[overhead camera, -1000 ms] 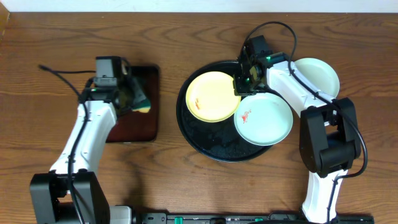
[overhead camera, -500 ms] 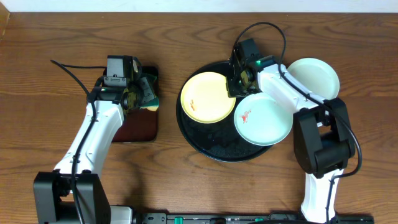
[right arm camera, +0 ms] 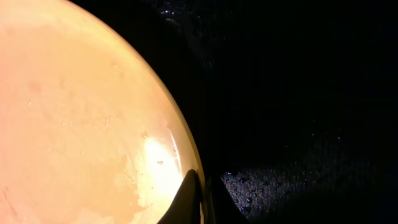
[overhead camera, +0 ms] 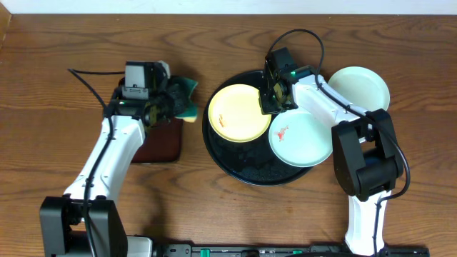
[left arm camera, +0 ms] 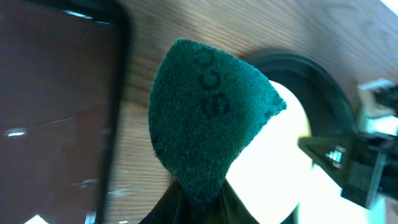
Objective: Clean dirty plates on tray and stack at the side
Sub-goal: 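Bring the sponge from the rectangular tray toward the yellow plate, then scrub the yellow plate with the sponge while the right gripper holds its rim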
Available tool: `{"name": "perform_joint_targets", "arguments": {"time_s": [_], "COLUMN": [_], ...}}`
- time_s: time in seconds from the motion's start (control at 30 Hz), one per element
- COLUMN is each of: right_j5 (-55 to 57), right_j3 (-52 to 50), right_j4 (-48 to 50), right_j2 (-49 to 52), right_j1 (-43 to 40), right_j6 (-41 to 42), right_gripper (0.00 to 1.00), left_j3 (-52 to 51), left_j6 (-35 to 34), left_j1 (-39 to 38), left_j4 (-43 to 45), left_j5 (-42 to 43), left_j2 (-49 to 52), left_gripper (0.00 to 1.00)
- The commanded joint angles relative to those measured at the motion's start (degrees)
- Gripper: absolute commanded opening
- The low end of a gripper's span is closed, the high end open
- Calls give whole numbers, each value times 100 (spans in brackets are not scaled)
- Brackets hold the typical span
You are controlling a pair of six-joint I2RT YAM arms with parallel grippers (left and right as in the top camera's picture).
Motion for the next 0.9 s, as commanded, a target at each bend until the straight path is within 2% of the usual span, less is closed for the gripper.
{"name": "perform_joint_targets", "arguments": {"time_s": [0.0, 0.1, 0.33, 0.43, 0.77, 0.87], "right_j5": [575, 798, 855, 857, 852, 852], "right_j3": [-96, -94, -94, -94, -94, -94], "right_j4": [7, -79, -118, -151, -184, -181], "right_j2": [85, 85, 83, 83, 83, 83], "right_j1": [-11, -28, -37, -37, -37, -37], "right_j6": [-31, 304, 527, 553, 697, 697], "right_gripper": [1, 1, 1, 1, 1, 1], "left_j3": [-50, -52, -50, -52, -52, -50], "left_j6": [-223, -765, -1285, -1961, -2896, -2931], "left_j1": [-374, -824, -1622, -1851, -2100, -2140], "left_j4": [199, 393, 719, 911, 1648, 1943], "left_j5": [249, -323, -1456, -2006, -1987, -1985], "left_j2": [-15, -13, 70, 365, 1462, 1683], "left_gripper": [8, 8, 8, 8, 8, 8]}}
